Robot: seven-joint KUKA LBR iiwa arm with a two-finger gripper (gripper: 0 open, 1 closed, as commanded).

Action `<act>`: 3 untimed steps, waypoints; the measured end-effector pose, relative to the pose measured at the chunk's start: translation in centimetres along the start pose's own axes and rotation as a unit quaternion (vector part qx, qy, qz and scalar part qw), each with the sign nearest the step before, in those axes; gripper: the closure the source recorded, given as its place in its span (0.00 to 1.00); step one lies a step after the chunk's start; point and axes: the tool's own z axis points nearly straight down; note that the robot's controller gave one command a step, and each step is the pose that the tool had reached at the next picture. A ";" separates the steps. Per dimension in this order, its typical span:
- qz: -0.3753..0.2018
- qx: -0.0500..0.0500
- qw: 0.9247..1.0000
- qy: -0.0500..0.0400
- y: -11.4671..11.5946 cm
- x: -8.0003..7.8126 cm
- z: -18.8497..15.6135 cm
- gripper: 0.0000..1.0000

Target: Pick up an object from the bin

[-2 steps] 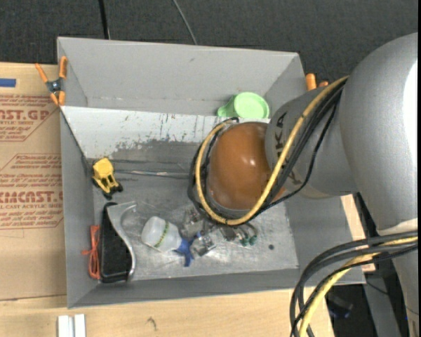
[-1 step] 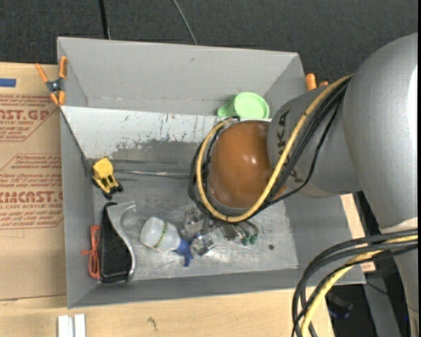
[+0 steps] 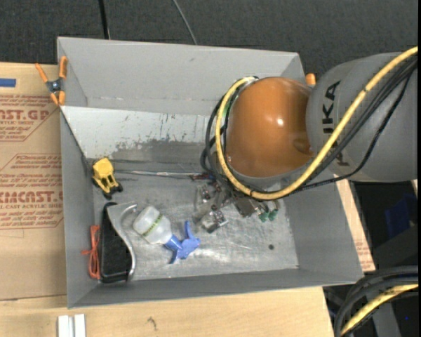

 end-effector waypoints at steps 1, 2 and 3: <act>0.000 0.000 1.000 0.000 0.0 0.0 0.0 0.00; 0.000 0.000 1.000 0.000 0.0 0.0 0.0 0.00; -0.001 0.001 1.000 -0.004 0.0 -0.2 3.9 0.00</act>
Offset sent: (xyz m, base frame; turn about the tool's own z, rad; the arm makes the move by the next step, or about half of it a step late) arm 0.0000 0.0000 0.0000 0.0000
